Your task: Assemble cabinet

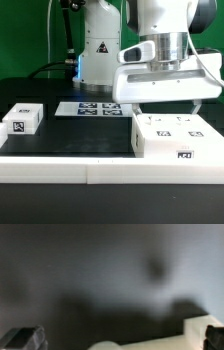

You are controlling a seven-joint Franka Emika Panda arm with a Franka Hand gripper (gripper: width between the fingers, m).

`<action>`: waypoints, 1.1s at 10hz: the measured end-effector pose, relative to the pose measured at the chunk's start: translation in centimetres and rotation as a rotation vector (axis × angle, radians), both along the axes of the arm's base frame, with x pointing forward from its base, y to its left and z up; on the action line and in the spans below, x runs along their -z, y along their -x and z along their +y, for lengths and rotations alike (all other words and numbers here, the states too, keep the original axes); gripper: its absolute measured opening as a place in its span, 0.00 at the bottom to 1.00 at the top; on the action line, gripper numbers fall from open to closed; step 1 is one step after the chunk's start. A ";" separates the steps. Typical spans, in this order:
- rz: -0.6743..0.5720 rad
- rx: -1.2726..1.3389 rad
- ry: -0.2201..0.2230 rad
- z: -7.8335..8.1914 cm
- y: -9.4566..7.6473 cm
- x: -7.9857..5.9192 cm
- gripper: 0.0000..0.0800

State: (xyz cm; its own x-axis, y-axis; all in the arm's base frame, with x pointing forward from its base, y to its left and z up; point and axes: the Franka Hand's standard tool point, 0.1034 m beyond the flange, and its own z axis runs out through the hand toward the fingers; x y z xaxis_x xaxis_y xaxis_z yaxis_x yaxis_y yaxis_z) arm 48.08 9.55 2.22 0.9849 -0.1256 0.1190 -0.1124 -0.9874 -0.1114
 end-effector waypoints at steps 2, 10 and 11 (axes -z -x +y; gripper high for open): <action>0.004 0.001 0.002 -0.3 0.1 0.4 1.00; 0.007 -0.021 0.044 0.4 0.3 1.1 1.00; 0.003 -0.032 0.068 0.1 0.3 1.4 1.00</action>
Offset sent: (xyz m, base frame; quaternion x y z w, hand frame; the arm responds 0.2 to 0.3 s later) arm 0.0000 0.0000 0.0000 0.0000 0.0000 0.0000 1.0000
